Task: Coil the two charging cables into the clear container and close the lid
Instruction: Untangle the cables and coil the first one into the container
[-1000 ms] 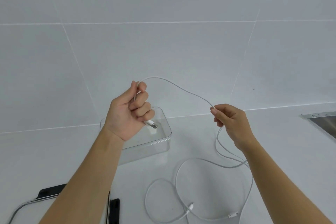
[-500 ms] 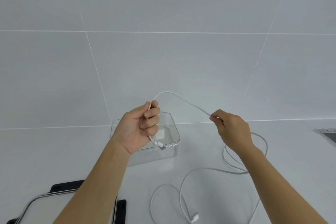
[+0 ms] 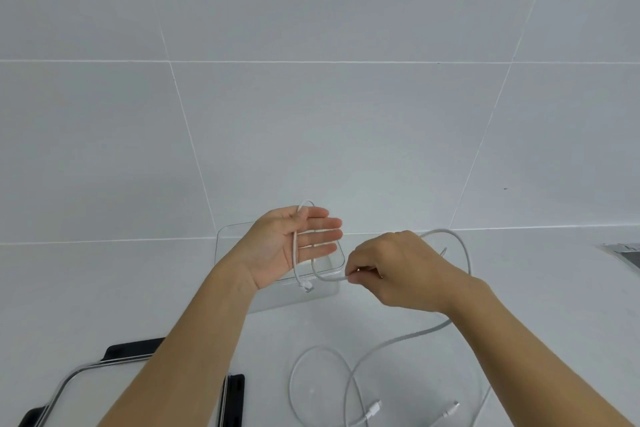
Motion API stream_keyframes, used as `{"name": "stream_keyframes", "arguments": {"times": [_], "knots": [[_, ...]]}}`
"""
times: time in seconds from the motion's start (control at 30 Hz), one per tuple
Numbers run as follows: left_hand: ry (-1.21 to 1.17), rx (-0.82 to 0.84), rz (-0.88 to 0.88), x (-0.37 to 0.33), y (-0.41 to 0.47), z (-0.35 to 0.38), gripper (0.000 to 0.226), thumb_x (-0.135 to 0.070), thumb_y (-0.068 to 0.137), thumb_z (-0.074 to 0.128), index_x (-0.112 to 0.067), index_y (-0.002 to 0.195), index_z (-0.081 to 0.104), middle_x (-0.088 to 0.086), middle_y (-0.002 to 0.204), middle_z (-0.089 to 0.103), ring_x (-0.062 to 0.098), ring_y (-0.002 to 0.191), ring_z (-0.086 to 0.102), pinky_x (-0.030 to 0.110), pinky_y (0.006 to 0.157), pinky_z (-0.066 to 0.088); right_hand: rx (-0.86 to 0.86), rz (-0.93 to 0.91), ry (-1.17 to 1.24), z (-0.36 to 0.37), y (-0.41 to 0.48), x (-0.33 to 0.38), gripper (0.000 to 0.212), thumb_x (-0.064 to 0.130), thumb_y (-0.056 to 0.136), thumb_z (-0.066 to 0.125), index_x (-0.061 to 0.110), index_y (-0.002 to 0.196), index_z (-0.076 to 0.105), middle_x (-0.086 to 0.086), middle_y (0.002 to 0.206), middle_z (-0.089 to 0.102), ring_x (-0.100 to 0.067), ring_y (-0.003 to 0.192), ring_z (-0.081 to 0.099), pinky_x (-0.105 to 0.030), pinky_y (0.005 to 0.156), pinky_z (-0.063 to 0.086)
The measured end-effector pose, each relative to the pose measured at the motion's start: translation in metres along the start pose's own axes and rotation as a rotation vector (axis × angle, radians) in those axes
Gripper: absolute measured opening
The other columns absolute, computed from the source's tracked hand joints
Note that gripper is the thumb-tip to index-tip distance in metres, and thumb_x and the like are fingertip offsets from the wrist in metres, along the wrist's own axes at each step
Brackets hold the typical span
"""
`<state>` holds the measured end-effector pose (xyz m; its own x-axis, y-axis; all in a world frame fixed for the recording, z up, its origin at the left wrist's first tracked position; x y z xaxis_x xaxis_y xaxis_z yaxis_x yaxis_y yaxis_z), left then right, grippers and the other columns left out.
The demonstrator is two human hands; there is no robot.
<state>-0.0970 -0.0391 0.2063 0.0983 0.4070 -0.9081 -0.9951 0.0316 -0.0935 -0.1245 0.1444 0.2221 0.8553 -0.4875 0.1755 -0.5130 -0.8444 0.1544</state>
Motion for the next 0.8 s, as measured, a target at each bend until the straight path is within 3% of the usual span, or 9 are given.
{"name": "stream_keyframes", "arguments": {"times": [0.17, 0.27, 0.37, 0.47, 0.53, 0.63, 0.73, 0.8], "knots": [[0.230, 0.058, -0.052, 0.013, -0.002, 0.011, 0.029, -0.022, 0.095, 0.044, 0.002, 0.100, 0.062, 0.011, 0.083, 0.073, 0.024, 0.073, 0.069, 0.032, 0.070, 0.056, -0.120, -0.115, 0.117, -0.013, 0.001, 0.015, 0.017, 0.021, 0.088, 0.050, 0.018, 0.086, 0.067, 0.003, 0.073, 0.065, -0.014, 0.059, 0.043, -0.037, 0.058, 0.045], [0.364, 0.119, -0.053, 0.016, -0.007, 0.023, 0.034, -0.016, 0.098, 0.041, -0.006, 0.078, 0.067, 0.007, 0.071, 0.069, 0.022, 0.068, 0.067, 0.035, 0.073, 0.055, -0.165, -0.088, 0.181, -0.014, 0.004, 0.015, 0.019, 0.023, 0.087, 0.050, 0.017, 0.085, 0.068, 0.007, 0.074, 0.064, -0.008, 0.060, 0.042, -0.032, 0.059, 0.045], [0.424, 0.114, -0.061, 0.015, -0.012, 0.031, 0.040, -0.011, 0.096, 0.037, -0.012, 0.067, 0.065, 0.003, 0.058, 0.064, 0.016, 0.045, 0.050, 0.022, 0.047, 0.043, -0.243, -0.043, 0.243, -0.015, 0.005, 0.012, 0.026, 0.033, 0.084, 0.052, 0.014, 0.085, 0.070, 0.008, 0.071, 0.066, -0.005, 0.057, 0.047, -0.029, 0.059, 0.045], [0.289, 0.167, -0.115, 0.017, -0.013, 0.031, 0.042, -0.020, 0.098, 0.033, -0.013, 0.067, 0.061, 0.001, 0.047, 0.046, 0.008, 0.035, 0.027, 0.018, 0.038, 0.023, -0.327, 0.050, 0.326, -0.019, 0.006, 0.005, 0.022, 0.034, 0.082, 0.066, 0.015, 0.073, 0.063, 0.017, 0.058, 0.055, -0.004, 0.054, 0.048, -0.022, 0.056, 0.039], [0.190, 0.222, -0.137, 0.016, -0.012, 0.029, 0.045, -0.035, 0.096, 0.033, -0.012, 0.071, 0.063, -0.006, 0.043, 0.033, 0.004, 0.034, 0.021, 0.017, 0.037, 0.015, -0.370, 0.101, 0.371, -0.021, 0.007, -0.001, 0.022, 0.032, 0.079, 0.071, 0.015, 0.069, 0.060, 0.010, 0.054, 0.054, -0.009, 0.051, 0.044, -0.022, 0.054, 0.036], [0.093, 0.267, -0.120, 0.010, -0.011, 0.026, 0.042, -0.046, 0.089, 0.038, -0.015, 0.068, 0.058, -0.011, 0.042, 0.027, 0.001, 0.033, 0.019, 0.017, 0.037, 0.013, -0.411, 0.178, 0.455, -0.025, 0.007, -0.012, 0.027, 0.034, 0.076, 0.072, 0.009, 0.078, 0.063, -0.009, 0.058, 0.057, -0.013, 0.051, 0.039, -0.026, 0.054, 0.036], [0.036, 0.294, -0.070, 0.000, -0.015, 0.021, 0.035, -0.040, 0.087, 0.051, -0.021, 0.058, 0.052, -0.012, 0.043, 0.021, 0.005, 0.035, 0.012, 0.016, 0.037, 0.013, -0.382, 0.234, 0.459, -0.026, 0.005, -0.022, 0.020, 0.029, 0.083, 0.067, 0.013, 0.093, 0.060, 0.003, 0.061, 0.052, -0.014, 0.054, 0.046, -0.026, 0.058, 0.041], [-0.058, 0.360, -0.038, -0.008, -0.019, 0.016, 0.030, -0.038, 0.080, 0.065, -0.021, 0.059, 0.052, -0.010, 0.047, 0.016, 0.009, 0.037, 0.010, 0.016, 0.036, 0.014, -0.393, 0.252, 0.476, -0.026, 0.003, -0.028, 0.010, 0.025, 0.089, 0.060, 0.019, 0.095, 0.055, 0.005, 0.061, 0.054, -0.012, 0.055, 0.054, -0.019, 0.058, 0.043]]}}
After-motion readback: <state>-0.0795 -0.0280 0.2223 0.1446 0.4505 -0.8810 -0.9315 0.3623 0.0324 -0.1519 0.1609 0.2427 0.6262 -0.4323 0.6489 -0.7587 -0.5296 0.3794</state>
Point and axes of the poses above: each hand's wrist, its own y-axis towards the middle knuckle, its own z-axis out of the palm, x = y × z, the point moved 1 cm from there along y, towards the middle knuckle
